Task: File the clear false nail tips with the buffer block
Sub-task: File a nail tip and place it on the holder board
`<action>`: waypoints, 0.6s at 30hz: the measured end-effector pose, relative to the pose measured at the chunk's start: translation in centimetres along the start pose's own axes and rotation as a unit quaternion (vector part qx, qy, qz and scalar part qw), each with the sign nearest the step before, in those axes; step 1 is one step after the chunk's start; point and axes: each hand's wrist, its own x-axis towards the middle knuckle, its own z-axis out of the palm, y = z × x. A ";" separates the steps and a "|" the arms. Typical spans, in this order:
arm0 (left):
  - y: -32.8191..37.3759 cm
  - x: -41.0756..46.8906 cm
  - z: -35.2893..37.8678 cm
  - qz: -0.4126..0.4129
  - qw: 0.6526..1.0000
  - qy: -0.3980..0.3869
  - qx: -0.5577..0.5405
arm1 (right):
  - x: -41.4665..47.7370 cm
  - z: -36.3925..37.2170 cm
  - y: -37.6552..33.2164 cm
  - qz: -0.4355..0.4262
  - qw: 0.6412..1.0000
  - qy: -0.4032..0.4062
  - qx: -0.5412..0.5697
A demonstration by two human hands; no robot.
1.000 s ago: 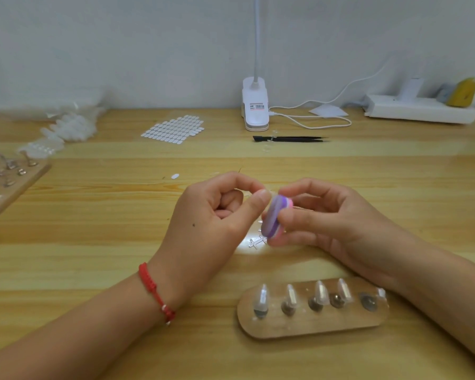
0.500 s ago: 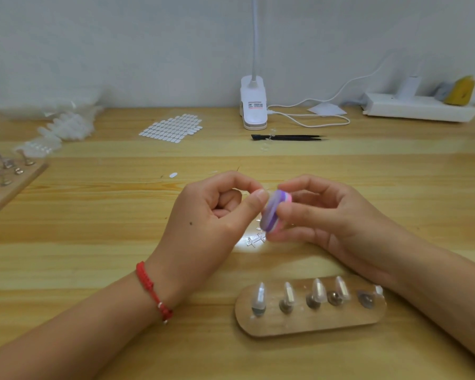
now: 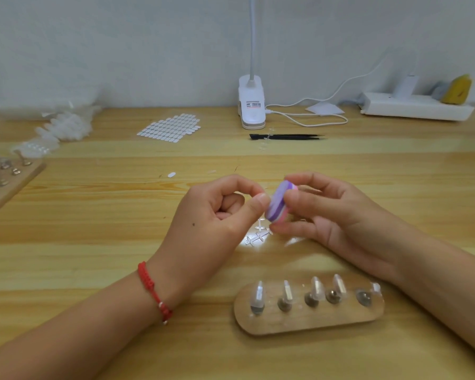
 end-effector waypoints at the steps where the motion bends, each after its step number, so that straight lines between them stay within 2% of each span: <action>1: 0.0 0.0 0.0 -0.007 1.000 -0.002 -0.008 | 0.0 -0.1 0.0 0.000 1.000 0.005 0.019; 6: -0.1 0.2 -0.2 -0.036 0.999 0.006 -0.028 | -0.1 0.2 0.2 -0.007 0.998 -0.019 -0.054; 9: 0.0 0.2 -0.1 -0.047 0.998 -0.011 -0.035 | 0.1 -0.2 0.1 -0.014 1.000 0.018 0.014; 13: 0.0 0.2 -0.2 -0.044 0.999 -0.006 -0.029 | 0.0 0.0 0.2 -0.007 0.999 -0.011 -0.039; 16: 0.0 0.1 -0.2 -0.049 0.998 -0.014 -0.033 | 0.1 -0.3 0.1 -0.015 0.999 0.016 0.024; 18: 0.1 0.1 -0.2 -0.048 0.998 -0.006 -0.031 | 0.1 -0.3 0.1 -0.019 1.000 0.007 -0.009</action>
